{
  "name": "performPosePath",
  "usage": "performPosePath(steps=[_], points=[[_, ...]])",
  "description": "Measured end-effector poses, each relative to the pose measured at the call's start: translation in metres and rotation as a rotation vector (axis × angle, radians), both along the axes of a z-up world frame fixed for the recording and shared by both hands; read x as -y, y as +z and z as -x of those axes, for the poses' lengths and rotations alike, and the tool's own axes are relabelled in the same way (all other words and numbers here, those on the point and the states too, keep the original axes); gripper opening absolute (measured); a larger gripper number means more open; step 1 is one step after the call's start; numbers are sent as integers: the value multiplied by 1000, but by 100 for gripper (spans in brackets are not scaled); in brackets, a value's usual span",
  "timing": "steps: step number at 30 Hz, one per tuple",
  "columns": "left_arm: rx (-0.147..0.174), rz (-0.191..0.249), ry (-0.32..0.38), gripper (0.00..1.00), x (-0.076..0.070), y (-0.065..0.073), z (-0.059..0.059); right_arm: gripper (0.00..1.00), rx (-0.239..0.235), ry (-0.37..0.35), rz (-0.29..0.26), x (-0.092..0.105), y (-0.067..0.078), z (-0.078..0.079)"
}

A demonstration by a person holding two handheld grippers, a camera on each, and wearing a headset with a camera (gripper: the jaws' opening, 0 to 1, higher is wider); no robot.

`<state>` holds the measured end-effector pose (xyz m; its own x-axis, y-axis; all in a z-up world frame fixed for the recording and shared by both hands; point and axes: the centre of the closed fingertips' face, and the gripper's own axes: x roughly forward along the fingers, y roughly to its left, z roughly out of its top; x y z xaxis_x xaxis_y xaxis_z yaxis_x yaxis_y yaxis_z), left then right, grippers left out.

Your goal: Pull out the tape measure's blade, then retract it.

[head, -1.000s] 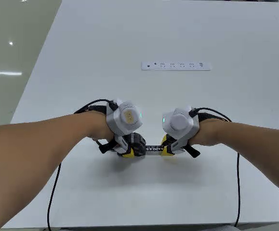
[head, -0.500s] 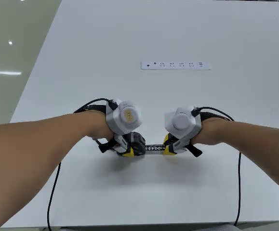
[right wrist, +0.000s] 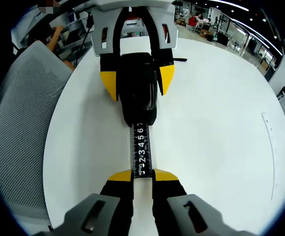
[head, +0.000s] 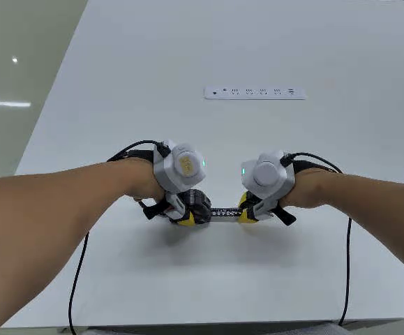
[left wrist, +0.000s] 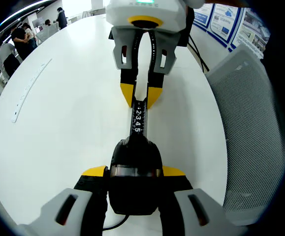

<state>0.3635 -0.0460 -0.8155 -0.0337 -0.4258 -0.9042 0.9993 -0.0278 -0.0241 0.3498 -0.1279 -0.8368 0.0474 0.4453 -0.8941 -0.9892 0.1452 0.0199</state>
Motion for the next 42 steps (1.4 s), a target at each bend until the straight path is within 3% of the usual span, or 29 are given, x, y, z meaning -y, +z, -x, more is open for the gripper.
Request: performPosePath(steps=[42], points=[[-3,4,7,36,0,0,1,12,-1,-10,17,20,-1,2]])
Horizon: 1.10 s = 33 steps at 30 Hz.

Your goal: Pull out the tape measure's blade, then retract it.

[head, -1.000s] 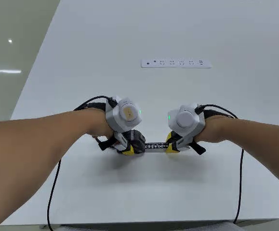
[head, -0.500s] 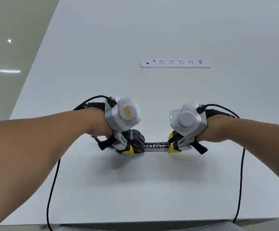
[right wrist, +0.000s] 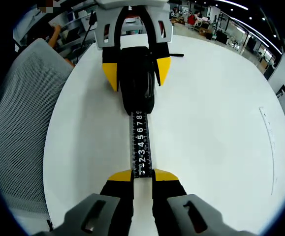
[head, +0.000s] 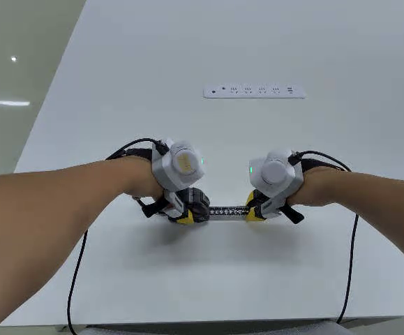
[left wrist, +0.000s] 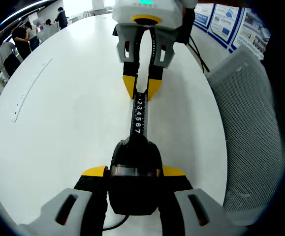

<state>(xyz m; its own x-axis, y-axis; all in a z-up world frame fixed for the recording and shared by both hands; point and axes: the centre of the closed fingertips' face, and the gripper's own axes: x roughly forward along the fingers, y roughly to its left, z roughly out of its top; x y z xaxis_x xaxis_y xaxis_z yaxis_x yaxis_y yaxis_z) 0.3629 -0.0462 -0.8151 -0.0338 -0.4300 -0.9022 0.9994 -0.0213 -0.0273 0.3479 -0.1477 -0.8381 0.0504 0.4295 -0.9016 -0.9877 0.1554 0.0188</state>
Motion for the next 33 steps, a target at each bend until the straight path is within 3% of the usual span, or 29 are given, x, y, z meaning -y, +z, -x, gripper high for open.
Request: performPosePath(steps=[33], points=[[-5,5,5,36,0,0,-1,12,-1,-4,10,15,1,2]])
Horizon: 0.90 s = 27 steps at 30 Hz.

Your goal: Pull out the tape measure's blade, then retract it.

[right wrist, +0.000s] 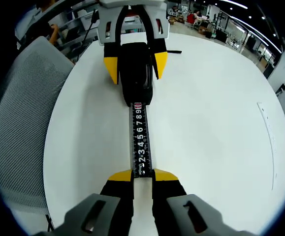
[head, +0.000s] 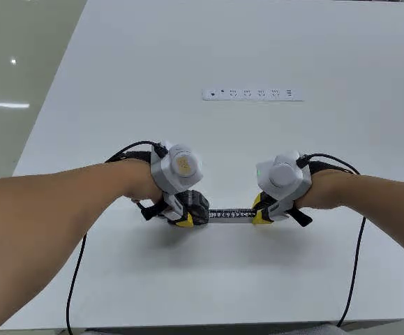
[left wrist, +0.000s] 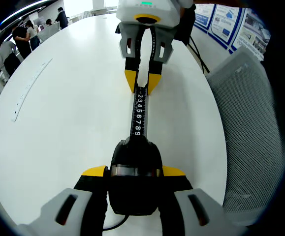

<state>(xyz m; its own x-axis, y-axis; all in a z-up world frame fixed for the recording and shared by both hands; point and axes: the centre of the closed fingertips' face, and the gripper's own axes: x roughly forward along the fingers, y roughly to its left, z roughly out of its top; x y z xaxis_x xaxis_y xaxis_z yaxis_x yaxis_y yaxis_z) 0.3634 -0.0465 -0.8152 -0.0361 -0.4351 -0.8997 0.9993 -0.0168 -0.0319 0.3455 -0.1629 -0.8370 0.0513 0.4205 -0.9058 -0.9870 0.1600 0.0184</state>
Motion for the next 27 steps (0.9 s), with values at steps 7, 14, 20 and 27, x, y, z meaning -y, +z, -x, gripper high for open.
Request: performPosePath(steps=[7,14,20,27], points=[[-2,5,2,36,0,0,0,12,-1,-1,6,3,0,0],[-4,8,1,36,0,0,1,12,0,-7,9,5,0,0],[4,11,5,36,0,0,0,12,0,-10,16,8,0,0],[-1,12,4,36,0,0,0,12,1,-17,14,12,0,0]])
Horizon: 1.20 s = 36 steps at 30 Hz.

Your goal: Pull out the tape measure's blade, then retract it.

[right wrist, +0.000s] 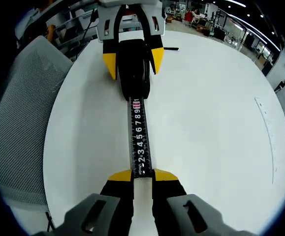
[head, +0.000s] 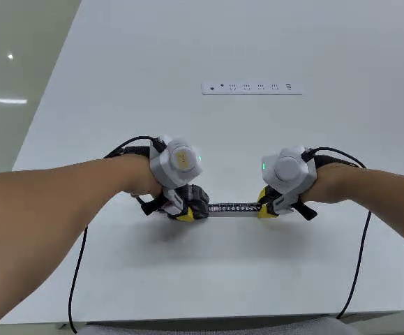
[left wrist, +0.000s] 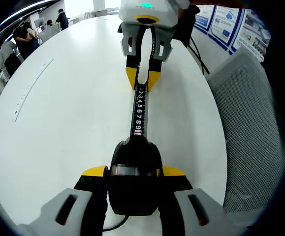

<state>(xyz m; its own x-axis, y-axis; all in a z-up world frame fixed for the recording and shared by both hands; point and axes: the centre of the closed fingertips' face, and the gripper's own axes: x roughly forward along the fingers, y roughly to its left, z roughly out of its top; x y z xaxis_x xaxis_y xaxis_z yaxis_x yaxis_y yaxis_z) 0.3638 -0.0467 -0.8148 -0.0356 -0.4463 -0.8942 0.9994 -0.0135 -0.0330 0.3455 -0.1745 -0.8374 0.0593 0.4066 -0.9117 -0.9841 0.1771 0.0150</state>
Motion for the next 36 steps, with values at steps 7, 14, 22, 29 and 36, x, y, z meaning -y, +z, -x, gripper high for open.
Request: performPosePath(steps=[7,14,22,29,36], points=[[1,-1,2,36,0,0,0,12,0,10,1,2,0,0],[4,5,14,36,0,0,-1,12,1,12,-2,5,1,0],[0,16,21,36,1,1,-1,12,2,14,7,6,1,-1],[0,11,21,36,1,0,-1,12,4,11,8,10,0,-1],[1,12,24,36,1,0,0,12,5,4,12,15,0,0]])
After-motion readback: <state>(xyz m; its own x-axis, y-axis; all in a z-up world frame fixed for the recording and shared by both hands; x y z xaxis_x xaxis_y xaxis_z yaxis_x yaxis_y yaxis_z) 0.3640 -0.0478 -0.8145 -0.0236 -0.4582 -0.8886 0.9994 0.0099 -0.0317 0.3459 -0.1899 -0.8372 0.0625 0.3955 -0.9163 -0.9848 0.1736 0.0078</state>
